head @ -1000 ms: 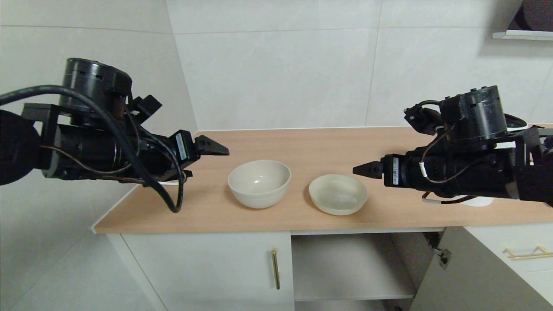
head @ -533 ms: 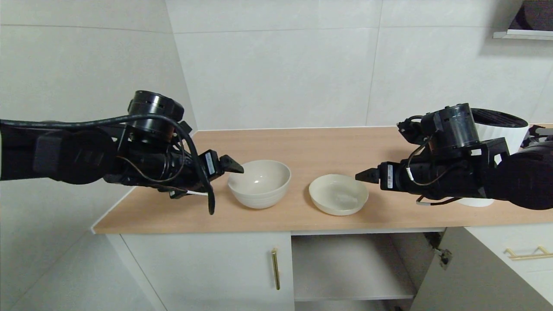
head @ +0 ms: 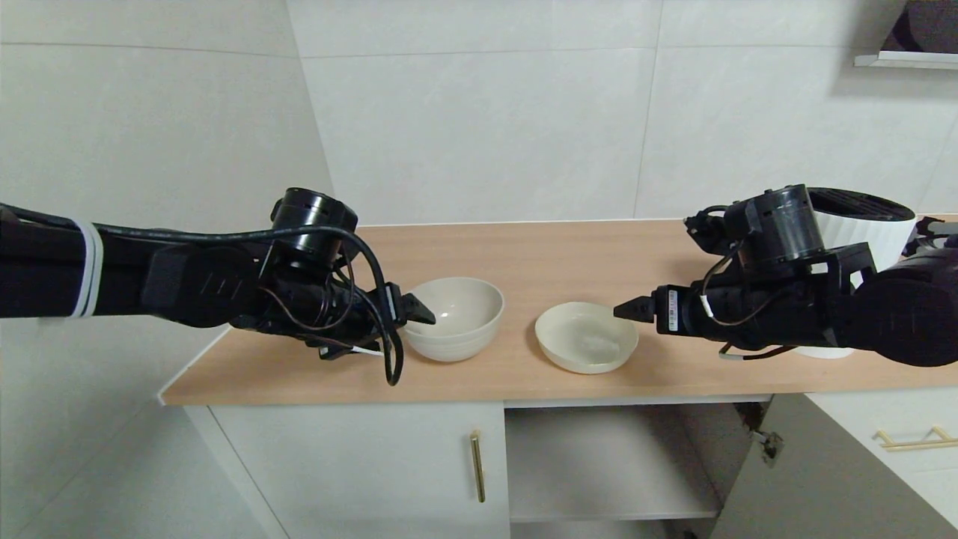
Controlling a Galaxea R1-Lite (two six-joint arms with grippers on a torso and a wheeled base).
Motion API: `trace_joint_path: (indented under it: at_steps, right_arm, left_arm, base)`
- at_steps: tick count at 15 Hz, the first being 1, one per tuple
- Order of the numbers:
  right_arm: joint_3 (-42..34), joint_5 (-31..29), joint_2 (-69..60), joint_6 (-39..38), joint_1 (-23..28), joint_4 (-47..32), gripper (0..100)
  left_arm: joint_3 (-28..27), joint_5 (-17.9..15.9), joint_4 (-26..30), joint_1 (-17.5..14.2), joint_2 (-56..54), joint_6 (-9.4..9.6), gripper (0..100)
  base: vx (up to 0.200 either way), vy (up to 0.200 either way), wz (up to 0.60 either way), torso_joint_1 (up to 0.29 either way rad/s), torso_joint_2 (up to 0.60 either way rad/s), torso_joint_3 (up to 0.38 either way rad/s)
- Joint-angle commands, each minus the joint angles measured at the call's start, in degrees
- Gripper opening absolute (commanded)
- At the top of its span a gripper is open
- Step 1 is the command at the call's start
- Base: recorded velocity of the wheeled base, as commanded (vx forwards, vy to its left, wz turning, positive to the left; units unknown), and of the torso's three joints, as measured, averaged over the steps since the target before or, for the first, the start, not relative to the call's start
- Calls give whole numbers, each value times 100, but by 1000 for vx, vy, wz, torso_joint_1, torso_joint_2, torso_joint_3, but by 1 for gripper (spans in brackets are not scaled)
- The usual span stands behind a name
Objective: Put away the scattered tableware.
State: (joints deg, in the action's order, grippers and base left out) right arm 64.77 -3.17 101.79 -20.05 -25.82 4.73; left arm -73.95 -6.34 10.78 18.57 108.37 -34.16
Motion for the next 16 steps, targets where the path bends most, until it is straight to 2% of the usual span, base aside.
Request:
trace_joint_path:
  at_steps: [1, 4, 7, 10, 12, 16]
  right_arm:
    - [1, 1, -1, 1, -11, 2, 100]
    - [71, -26, 122, 1, -11, 2, 100]
    - [387, -834, 508, -7, -46, -25, 100]
    - [493, -1265, 781, -104, -213, -25, 100]
    - [563, -1766, 1036, -104, -318, 2, 100]
    - [590, -1845, 1088, -148, -371, 2, 100]
  left_arm:
    - [-14, 1, 3, -2, -9, -3, 0]
    - [-23, 1, 3, -2, -80, -3, 0]
    - [-23, 1, 12, -2, -141, -3, 0]
    - [-14, 1, 21, -2, -238, -3, 0]
    - [-6, 1, 21, -2, -273, -3, 0]
    - [-6, 1, 21, -2, -273, -3, 0]
  base:
    - [0, 0, 0, 0, 0, 0]
    - [0, 0, 0, 0, 0, 0]
    - [0, 0, 0, 0, 0, 0]
    - [0, 0, 0, 0, 0, 0]
    - [0, 0, 0, 0, 0, 0]
    - [0, 0, 0, 0, 0, 0]
